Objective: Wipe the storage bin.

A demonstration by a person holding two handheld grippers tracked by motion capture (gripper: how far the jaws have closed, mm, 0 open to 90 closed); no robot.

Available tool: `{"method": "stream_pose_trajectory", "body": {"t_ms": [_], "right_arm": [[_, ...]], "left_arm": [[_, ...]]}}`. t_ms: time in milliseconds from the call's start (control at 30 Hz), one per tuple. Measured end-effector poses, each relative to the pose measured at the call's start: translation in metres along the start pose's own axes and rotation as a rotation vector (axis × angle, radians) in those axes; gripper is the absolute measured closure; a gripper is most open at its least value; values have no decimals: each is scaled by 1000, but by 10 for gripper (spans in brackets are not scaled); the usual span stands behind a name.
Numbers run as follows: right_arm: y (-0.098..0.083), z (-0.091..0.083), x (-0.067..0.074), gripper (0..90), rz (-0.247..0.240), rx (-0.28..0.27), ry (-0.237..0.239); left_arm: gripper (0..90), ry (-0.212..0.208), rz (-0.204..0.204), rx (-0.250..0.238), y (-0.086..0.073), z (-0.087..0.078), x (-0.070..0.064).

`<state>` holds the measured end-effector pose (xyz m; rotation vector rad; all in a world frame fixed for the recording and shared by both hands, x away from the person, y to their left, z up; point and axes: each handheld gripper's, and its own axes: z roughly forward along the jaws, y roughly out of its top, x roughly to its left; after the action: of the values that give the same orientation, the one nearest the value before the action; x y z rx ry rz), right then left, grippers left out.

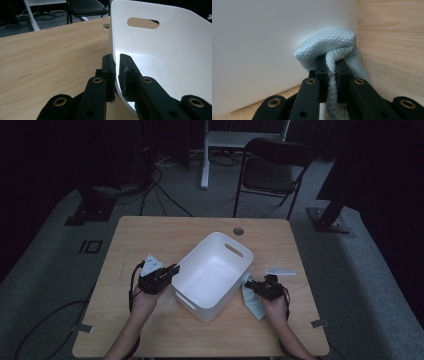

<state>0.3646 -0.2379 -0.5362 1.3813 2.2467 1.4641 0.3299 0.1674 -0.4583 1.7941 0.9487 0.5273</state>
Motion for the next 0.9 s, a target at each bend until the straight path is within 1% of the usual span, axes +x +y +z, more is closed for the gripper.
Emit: {"method": "stream_pose_trajectory", "body": {"t_ms": [33,67,133,200,300,367,400,433,500,667,767,900], "right_arm": [[1,-1,1,839,-1,0,3],[5,-8,9,839,-24,-24,20],[10,-15,18,839,-57,-50,31],[14,-22,24,839,-74,-74,53],[20,-33,35,838,-99,-119,97],[24,-37,41,838,-126,-127,101],[26,-38,44,838,-141,-122,88],[26,-37,44,837,-144,-121,83],[26,-37,42,837,-136,-126,86],[24,-35,41,838,-137,-144,76],[23,-35,40,838,-155,-138,59],[19,-30,36,838,-144,-123,50]], "left_arm": [[840,13,-3,-2,0,0,-1],[841,14,-5,-4,0,0,-2],[841,23,1,0,0,0,-3],[844,29,4,3,0,1,-4],[845,34,7,3,0,1,-4],[846,40,16,5,1,1,-5],[847,37,23,6,1,1,-5],[846,31,22,6,1,1,-5],[844,23,24,7,1,1,-5],[843,19,24,11,1,2,-5],[843,18,28,11,2,2,-5],[843,12,29,8,1,2,-4]]}}
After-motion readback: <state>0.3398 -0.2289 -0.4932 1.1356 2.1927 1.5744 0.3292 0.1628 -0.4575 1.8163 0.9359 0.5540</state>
